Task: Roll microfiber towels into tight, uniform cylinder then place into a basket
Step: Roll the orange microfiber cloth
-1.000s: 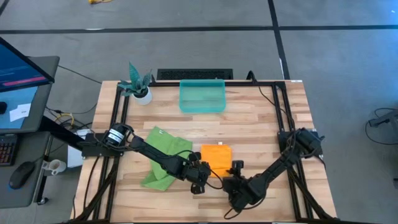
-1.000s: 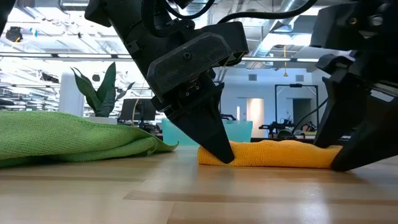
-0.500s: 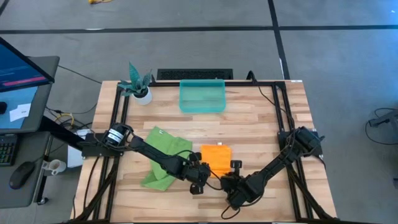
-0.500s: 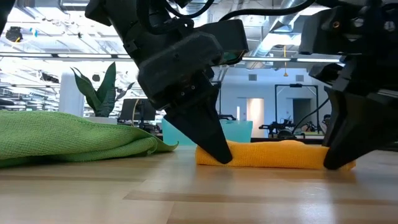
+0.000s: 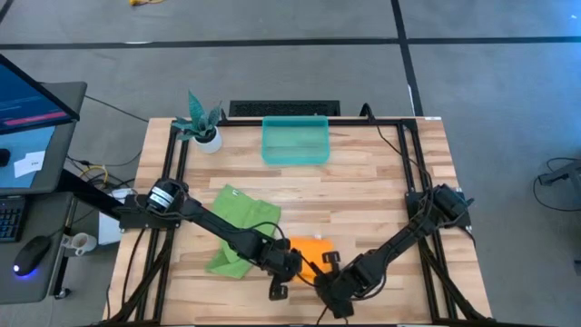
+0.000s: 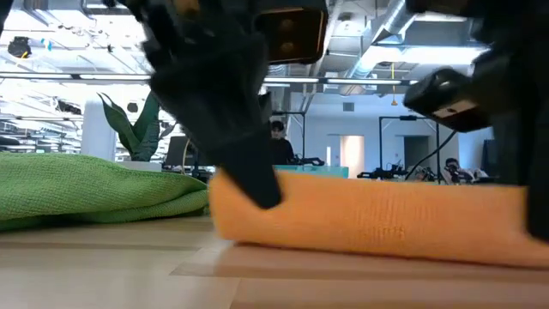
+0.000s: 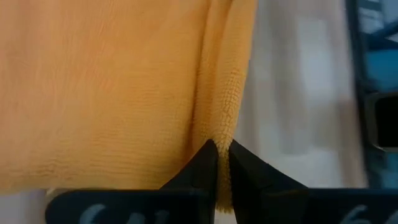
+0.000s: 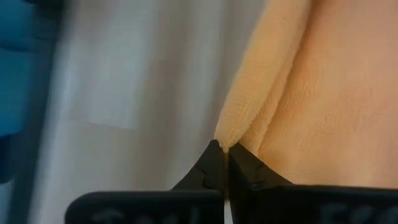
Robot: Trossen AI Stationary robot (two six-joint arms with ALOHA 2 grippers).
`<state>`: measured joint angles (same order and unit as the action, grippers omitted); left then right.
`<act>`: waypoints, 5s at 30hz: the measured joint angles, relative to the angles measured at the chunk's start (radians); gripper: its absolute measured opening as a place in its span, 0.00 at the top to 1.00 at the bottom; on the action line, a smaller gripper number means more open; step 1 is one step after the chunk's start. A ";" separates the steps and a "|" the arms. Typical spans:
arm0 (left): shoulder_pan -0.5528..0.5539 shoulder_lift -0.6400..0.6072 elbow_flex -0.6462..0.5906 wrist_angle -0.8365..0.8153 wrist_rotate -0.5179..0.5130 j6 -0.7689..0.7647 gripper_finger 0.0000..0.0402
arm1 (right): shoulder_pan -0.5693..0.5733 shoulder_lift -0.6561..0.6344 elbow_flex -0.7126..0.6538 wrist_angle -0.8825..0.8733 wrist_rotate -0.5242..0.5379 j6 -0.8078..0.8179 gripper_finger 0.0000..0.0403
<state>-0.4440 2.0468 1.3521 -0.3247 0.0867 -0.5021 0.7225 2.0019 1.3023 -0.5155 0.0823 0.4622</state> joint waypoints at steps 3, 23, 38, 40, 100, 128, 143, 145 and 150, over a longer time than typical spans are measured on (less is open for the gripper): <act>0.001 -0.003 0.001 0.009 0.056 -0.014 0.96 | -0.023 -0.002 -0.001 0.009 -0.068 -0.052 0.95; 0.010 -0.005 0.000 -0.014 0.118 -0.335 0.96 | -0.251 -0.008 -0.091 0.093 -0.459 -0.109 0.96; 0.004 -0.006 -0.004 -0.079 0.119 -0.219 0.80 | -0.264 -0.007 -0.099 0.103 -0.490 -0.067 0.95; 0.004 -0.006 -0.004 -0.094 0.129 -0.191 0.77 | -0.264 -0.007 -0.099 0.104 -0.490 -0.067 0.96; -0.118 0.039 0.000 0.100 -0.332 0.244 0.74 | -0.281 -0.005 -0.097 0.100 -0.500 -0.051 0.97; -0.065 0.077 0.005 0.054 -0.420 -0.001 0.74 | -0.299 -0.004 -0.097 0.098 -0.501 0.009 0.83; -0.063 0.080 0.003 0.033 -0.379 -0.200 0.74 | -0.314 -0.009 -0.063 -0.039 -0.539 0.026 0.63; -0.063 0.080 0.003 0.036 -0.373 -0.219 0.74 | -0.313 -0.023 -0.059 -0.089 -0.529 0.006 0.64; -0.063 0.080 0.003 0.036 -0.369 -0.225 0.74 | -0.310 -0.115 -0.062 -0.178 -0.442 0.001 0.67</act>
<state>-0.5068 2.1269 1.3548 -0.2890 -0.2823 -0.7269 0.4122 1.8869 1.2404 -0.6932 -0.3595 0.4629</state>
